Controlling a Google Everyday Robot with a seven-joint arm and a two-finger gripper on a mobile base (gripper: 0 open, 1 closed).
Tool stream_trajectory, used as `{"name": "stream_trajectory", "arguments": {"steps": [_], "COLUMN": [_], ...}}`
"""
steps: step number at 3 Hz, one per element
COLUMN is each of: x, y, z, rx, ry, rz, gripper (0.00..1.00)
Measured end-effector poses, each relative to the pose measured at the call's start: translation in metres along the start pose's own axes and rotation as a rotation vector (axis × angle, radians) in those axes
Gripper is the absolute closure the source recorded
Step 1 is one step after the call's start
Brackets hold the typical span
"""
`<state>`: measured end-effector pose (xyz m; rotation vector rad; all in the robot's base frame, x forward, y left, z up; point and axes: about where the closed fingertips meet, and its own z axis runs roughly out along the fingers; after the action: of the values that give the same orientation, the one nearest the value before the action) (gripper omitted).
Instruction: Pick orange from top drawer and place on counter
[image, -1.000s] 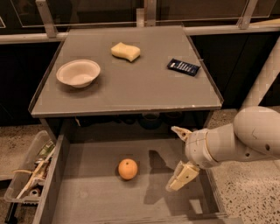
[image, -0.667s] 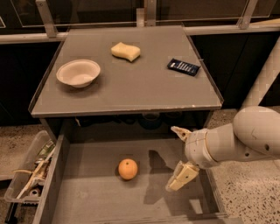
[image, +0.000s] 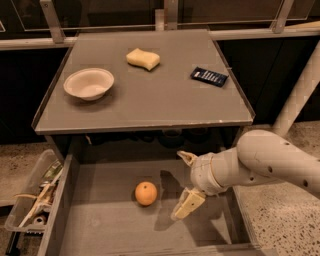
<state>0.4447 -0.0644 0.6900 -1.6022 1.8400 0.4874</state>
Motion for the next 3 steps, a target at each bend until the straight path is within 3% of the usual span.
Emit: {"name": "stream_trajectory", "arguments": {"steps": [1,3], "x": [-0.003,0.000], "y": [0.000,-0.001], "z": [0.038,0.084], "rx": [-0.017,-0.020], "ry": [-0.032,-0.078], "rz": [-0.004,0.030], "gripper": [0.00,0.00]}}
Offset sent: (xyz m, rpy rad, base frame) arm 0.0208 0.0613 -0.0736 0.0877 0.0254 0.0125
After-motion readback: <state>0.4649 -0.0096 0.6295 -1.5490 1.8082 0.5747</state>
